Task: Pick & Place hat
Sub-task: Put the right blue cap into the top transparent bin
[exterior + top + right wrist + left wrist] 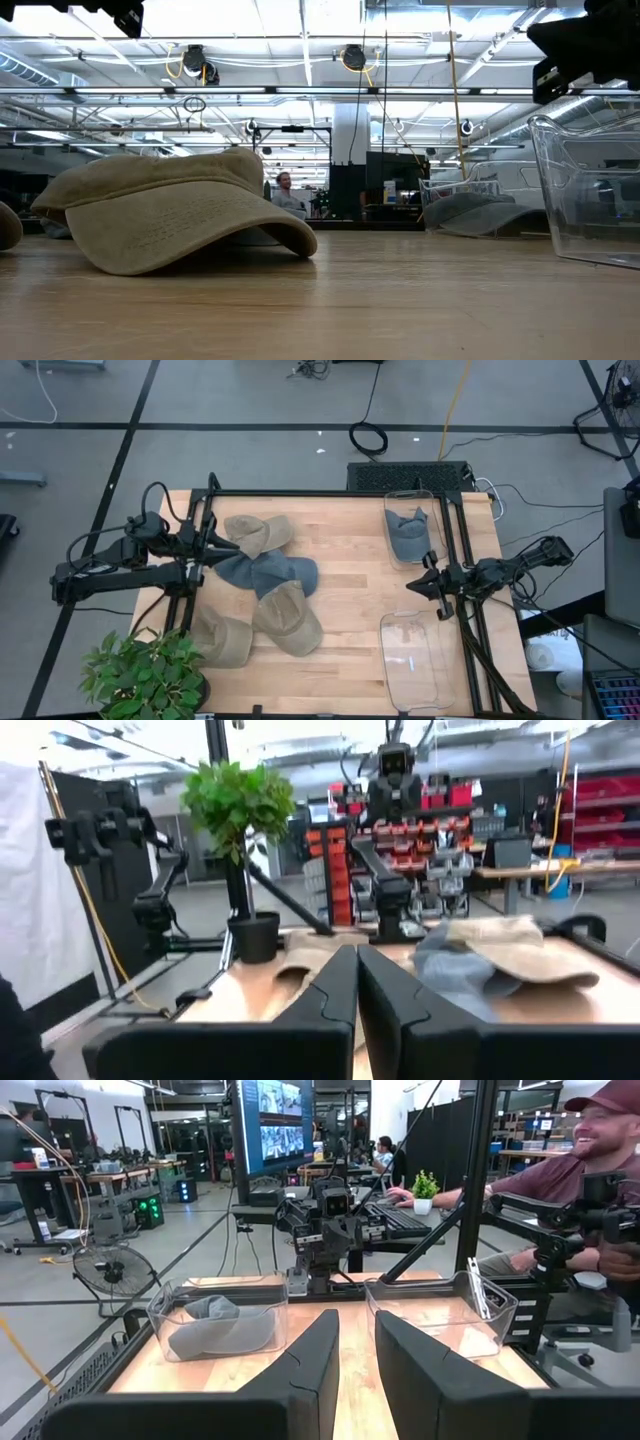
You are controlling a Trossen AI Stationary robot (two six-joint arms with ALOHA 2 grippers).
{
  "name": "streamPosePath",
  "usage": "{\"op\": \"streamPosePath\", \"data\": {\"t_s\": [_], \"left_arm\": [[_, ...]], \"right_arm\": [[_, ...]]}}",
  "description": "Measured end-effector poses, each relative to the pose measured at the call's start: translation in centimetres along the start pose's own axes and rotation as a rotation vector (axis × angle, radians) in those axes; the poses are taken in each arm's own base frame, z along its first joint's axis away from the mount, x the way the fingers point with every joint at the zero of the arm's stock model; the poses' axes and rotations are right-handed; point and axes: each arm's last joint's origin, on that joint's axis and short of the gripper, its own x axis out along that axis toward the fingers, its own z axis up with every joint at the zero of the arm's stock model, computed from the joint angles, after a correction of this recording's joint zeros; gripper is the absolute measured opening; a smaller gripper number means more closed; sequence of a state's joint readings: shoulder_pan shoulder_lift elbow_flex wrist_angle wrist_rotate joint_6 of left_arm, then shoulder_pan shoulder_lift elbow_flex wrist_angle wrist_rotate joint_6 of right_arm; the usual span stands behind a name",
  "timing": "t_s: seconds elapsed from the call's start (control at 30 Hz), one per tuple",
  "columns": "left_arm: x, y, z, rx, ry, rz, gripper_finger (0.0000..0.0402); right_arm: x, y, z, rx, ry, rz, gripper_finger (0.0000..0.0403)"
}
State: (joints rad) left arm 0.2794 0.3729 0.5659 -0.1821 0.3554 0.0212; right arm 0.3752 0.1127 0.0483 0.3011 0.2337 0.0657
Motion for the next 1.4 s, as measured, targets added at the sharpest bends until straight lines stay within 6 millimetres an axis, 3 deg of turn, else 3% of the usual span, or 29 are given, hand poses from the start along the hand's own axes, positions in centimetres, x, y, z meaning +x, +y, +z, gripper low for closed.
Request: {"op": "streamPosePath", "data": {"t_s": [0.47,0.67,0.83,1.27,1.4], "left_arm": [[0.0,0.0,0.0,-0.007,-0.003,0.0,0.0076],[0.0,0.0,0.8,0.039,-0.075,0.003,0.0076],[0.3,0.1,1.3,0.086,-0.128,-0.001,0.0076],[5.2,1.8,-2.2,-0.105,0.175,-0.011,0.0076],[6.3,2.4,-3.7,-0.056,0.303,0.021,0.0077]], "right_arm": [[0.0,-0.1,-0.2,-0.163,0.02,-0.019,0.0],[0.0,-0.4,-0.1,-0.157,0.018,-0.137,0.0],[0.0,-0.4,-0.1,-0.146,0.014,-0.134,0.0],[0.0,-0.4,-0.1,-0.136,0.013,-0.136,0.0],[0.0,-0.4,-0.1,-0.136,0.014,-0.136,0.0]]}}
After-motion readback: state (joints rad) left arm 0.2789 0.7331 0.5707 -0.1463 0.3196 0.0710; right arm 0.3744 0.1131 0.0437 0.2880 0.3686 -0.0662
